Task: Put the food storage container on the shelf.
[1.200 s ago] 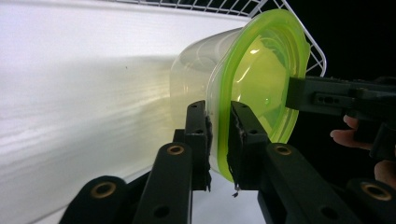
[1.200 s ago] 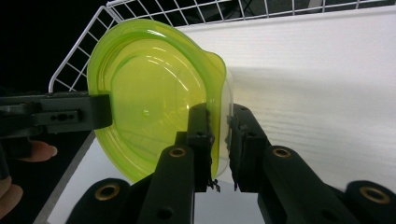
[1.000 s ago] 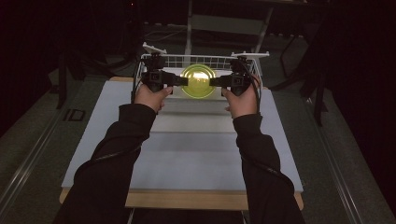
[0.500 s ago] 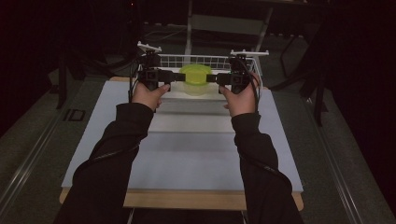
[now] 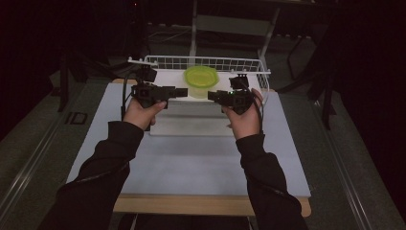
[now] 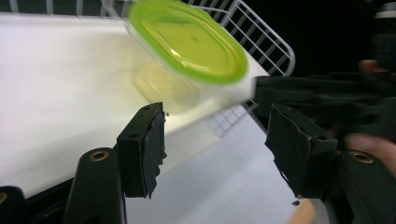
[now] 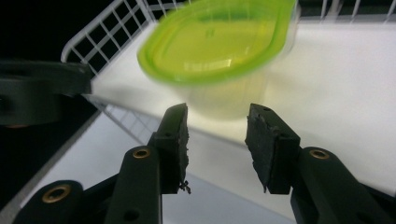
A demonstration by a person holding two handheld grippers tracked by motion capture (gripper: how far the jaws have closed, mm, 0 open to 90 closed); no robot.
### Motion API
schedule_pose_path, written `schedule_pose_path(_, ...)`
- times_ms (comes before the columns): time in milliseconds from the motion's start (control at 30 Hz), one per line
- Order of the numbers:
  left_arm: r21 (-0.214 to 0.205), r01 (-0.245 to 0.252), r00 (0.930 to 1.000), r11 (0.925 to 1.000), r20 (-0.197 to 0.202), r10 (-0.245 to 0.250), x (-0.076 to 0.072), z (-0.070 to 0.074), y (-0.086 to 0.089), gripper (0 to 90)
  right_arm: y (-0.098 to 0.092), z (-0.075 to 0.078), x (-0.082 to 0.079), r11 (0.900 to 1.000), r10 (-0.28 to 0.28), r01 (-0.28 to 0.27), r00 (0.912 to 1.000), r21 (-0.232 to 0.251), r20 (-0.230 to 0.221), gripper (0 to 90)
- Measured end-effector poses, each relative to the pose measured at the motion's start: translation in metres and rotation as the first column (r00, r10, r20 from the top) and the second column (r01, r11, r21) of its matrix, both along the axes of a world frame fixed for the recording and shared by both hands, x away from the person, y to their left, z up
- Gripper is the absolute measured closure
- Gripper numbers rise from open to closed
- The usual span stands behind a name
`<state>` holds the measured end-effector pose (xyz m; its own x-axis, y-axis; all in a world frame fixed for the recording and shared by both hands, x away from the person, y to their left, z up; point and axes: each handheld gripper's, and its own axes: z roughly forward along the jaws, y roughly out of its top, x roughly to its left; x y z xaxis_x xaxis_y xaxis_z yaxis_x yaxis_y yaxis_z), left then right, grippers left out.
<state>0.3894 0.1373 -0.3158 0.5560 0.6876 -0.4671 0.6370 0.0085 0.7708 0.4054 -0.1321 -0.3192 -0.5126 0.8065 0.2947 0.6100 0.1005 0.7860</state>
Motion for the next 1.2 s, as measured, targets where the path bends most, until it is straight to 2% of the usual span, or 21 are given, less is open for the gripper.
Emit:
schedule_pose_path(33,0.011,0.003,0.9999,0.9999,0.013,-0.003,-0.003,-0.001,0.0,38.3,0.001,-0.004,-0.001,1.0,0.008,-0.008,1.0,-0.001,-0.003,58.3)
schedule_pose_path(100,-0.011,0.042,0.9983,0.9991,0.042,-0.041,-0.009,-0.005,0.0,33.9,0.005,-0.011,-0.002,0.9998,0.021,-0.021,0.9998,-0.008,0.0,58.1)
schedule_pose_path(133,-0.007,0.049,0.9975,0.9988,0.051,-0.048,-0.012,-0.007,0.001,33.6,0.006,-0.014,-0.003,0.9994,0.033,-0.033,0.9995,-0.011,0.003,58.3)
schedule_pose_path(167,-0.023,0.067,0.996,0.9975,0.061,-0.066,-0.015,-0.01,0.002,33.4,0.008,-0.016,-0.003,0.9992,0.039,-0.039,0.9992,-0.01,0.011,58.4)
schedule_pose_path(200,-0.04,0.098,0.9924,0.9944,0.078,-0.095,-0.018,-0.013,0.003,31.0,0.009,-0.018,-0.004,0.9989,0.047,-0.047,0.9987,-0.009,0.02,58.4)
schedule_pose_path(233,-0.041,0.128,0.988,0.9909,0.092,-0.124,-0.021,-0.016,0.004,28.3,0.011,-0.02,-0.005,0.9984,0.055,-0.054,0.9982,-0.014,0.024,58.5)
schedule_pose_path(267,-0.028,0.131,0.9868,0.991,0.1,-0.127,-0.024,-0.021,0.003,27.7,0.012,-0.022,-0.005,0.9982,0.058,-0.057,0.9979,-0.017,0.03,58.7)
schedule_pose_path(300,-0.01,0.125,0.9868,0.9921,0.105,-0.123,-0.025,-0.025,0.003,26.0,0.014,-0.024,-0.005,0.9976,0.068,-0.067,0.9971,-0.019,0.033,58.7)
schedule_pose_path(367,0.019,0.126,0.9858,0.9918,0.11,-0.128,-0.028,-0.033,0.002,14.8,0.017,-0.027,-0.005,0.9973,0.067,-0.065,0.9969,-0.032,0.042,61.2)
schedule_pose_path(400,0.026,0.113,0.9864,0.9932,0.117,-0.116,-0.03,-0.036,0.002,14.4,0.018,-0.028,-0.005,0.9971,0.071,-0.07,0.9965,-0.03,0.043,61.5)
schedule_pose_path(433,0.027,0.094,0.9846,0.9952,0.146,-0.097,-0.033,-0.041,0.002,11.9,0.019,-0.029,-0.005,0.9971,0.069,-0.068,0.9963,-0.034,0.051,62.6)
schedule_pose_path(467,0.027,0.094,0.9846,0.9952,0.146,-0.097,-0.033,-0.041,0.002,5.9,0.019,-0.029,-0.005,0.9971,0.069,-0.068,0.9963,-0.034,0.051,62.6)
schedule_pose_path(500,0.033,0.074,0.981,0.9967,0.177,-0.078,-0.038,-0.048,0.003,3.6,0.021,-0.03,-0.005,0.9972,0.068,-0.066,0.9957,-0.037,0.063,68.9)
schedule_pose_path(567,0.022,0.077,0.9768,0.9968,0.199,-0.08,-0.042,-0.055,0.003,2.7,0.022,-0.031,-0.004,0.9974,0.062,-0.059,0.996,-0.04,0.065,72.2)
schedule_pose_path(633,0.038,0.069,0.9763,0.9969,0.203,-0.076,-0.046,-0.061,0.005,2.7,0.023,-0.03,-0.004,0.9979,0.053,-0.05,0.9946,-0.042,0.089,73.5)
schedule_pose_path(733,0.096,0.042,0.9703,0.9945,0.233,-0.063,-0.053,-0.07,0.007,2.6,0.025,-0.03,-0.001,0.9983,0.047,-0.044,0.9951,-0.038,0.087,73.4)
schedule_pose_path(800,0.093,0.038,0.965,0.9949,0.255,-0.061,-0.057,-0.076,0.009,2.7,0.026,-0.03,0.002,0.9983,0.041,-0.037,0.9956,-0.046,0.085,73.3)
schedule_pose_path(933,0.069,0.05,0.9658,0.9964,0.251,-0.065,-0.063,-0.087,0.012,2.7,0.026,-0.032,0.008,0.9992,0.025,-0.023,0.9969,-0.034,0.074,74.3)
schedule_pose_path(1100,0.076,0.062,0.9654,0.9952,0.248,-0.079,-0.067,-0.096,0.012,2.7,0.027,-0.035,0.016,0.9996,0.008,-0.006,0.9978,-0.028,0.067,74.4)
schedule_pose_path(1200,0.082,0.069,0.9657,0.9943,0.245,-0.087,-0.067,-0.099,0.012,2.7,0.029,-0.034,0.02,0.9996,0.002,-0.001,0.998,-0.029,0.063,77.6)
